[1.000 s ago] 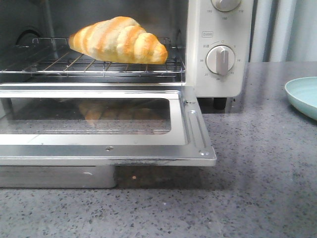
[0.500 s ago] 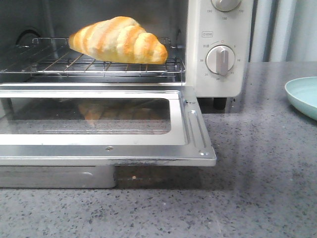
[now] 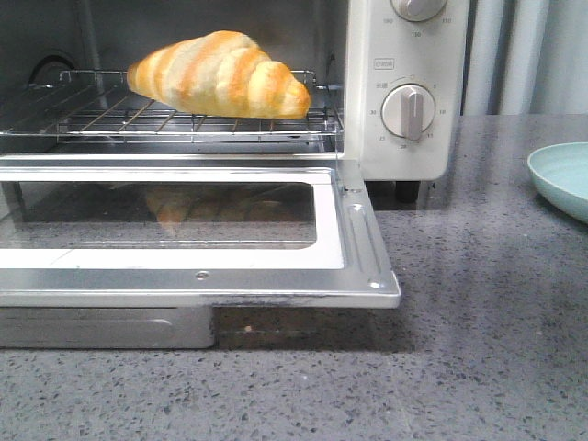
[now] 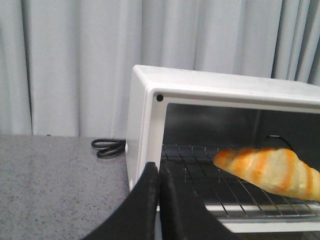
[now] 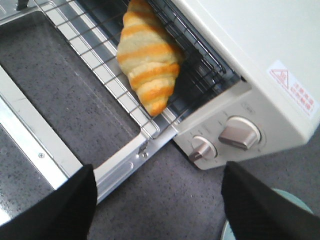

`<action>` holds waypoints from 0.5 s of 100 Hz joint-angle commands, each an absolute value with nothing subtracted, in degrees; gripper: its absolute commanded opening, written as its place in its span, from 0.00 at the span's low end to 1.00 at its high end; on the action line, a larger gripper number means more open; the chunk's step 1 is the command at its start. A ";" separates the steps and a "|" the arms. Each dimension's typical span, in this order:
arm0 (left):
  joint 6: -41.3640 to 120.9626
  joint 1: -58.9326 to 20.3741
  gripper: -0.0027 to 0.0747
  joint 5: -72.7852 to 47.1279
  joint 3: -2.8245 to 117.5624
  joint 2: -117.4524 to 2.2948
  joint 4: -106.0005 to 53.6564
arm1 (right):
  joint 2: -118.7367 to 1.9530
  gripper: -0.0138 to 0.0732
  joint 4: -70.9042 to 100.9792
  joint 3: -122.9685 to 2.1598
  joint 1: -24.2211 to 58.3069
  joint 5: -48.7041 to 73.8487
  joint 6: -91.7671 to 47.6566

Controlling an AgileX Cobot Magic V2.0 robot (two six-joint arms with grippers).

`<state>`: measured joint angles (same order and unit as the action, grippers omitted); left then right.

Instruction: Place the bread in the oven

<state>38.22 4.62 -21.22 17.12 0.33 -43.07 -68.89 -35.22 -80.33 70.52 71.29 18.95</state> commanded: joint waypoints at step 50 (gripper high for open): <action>38.33 4.03 0.01 -13.04 18.58 1.61 -43.99 | -50.48 0.32 -38.59 -62.47 70.61 73.40 29.47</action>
